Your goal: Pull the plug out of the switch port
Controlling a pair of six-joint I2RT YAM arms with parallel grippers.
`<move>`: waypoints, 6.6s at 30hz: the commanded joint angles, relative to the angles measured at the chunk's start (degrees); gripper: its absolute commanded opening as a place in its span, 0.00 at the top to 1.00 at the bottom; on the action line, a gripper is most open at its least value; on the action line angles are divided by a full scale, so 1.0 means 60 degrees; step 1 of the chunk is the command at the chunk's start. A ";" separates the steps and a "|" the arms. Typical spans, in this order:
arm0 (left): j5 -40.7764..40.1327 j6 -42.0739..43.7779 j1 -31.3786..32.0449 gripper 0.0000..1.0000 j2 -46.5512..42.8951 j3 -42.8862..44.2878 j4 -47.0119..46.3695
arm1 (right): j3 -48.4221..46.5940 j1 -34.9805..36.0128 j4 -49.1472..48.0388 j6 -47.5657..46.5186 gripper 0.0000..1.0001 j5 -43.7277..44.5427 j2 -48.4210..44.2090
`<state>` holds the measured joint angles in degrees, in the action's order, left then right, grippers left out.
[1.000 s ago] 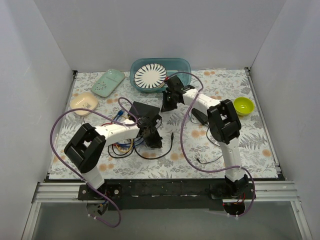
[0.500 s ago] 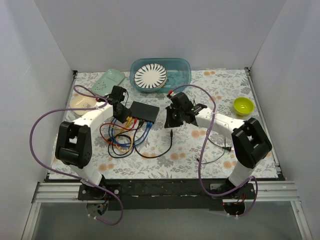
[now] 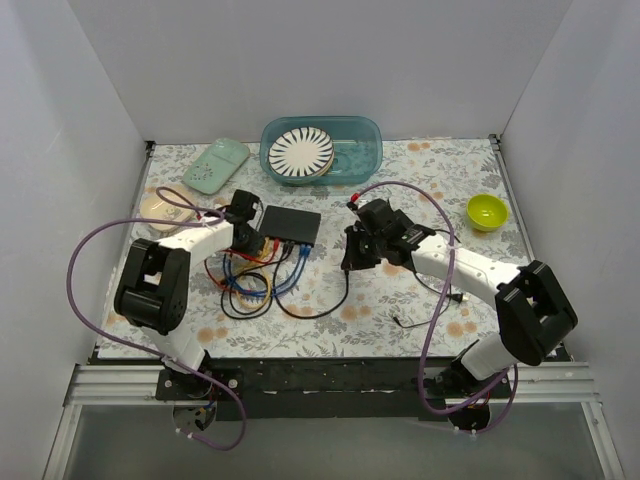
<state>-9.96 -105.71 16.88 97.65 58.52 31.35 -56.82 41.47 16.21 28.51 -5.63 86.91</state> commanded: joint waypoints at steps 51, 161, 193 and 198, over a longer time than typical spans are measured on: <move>0.5552 0.0964 0.2474 0.47 0.0201 -0.0219 -0.4594 | 0.3842 -0.1551 -0.4455 0.1385 0.38 -0.2226 -0.2239; 0.5160 0.0978 0.0994 0.62 0.1948 0.0091 -0.3570 | 0.1690 -0.2444 -0.6511 0.3012 0.48 -0.3355 0.3708; 0.1394 0.2985 0.1433 0.66 0.3546 0.3124 -0.2398 | 0.3039 -0.2430 -0.3728 0.1445 0.51 -0.1597 -0.0716; 0.2390 0.2620 0.1624 0.65 0.2581 0.1358 -0.2603 | 0.3273 -0.2430 -0.3551 0.1210 0.51 -0.1479 -0.0965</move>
<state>-0.86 -88.90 25.21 117.36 76.64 9.87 -38.44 26.74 -6.37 37.91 -15.75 83.53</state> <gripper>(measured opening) 0.345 0.491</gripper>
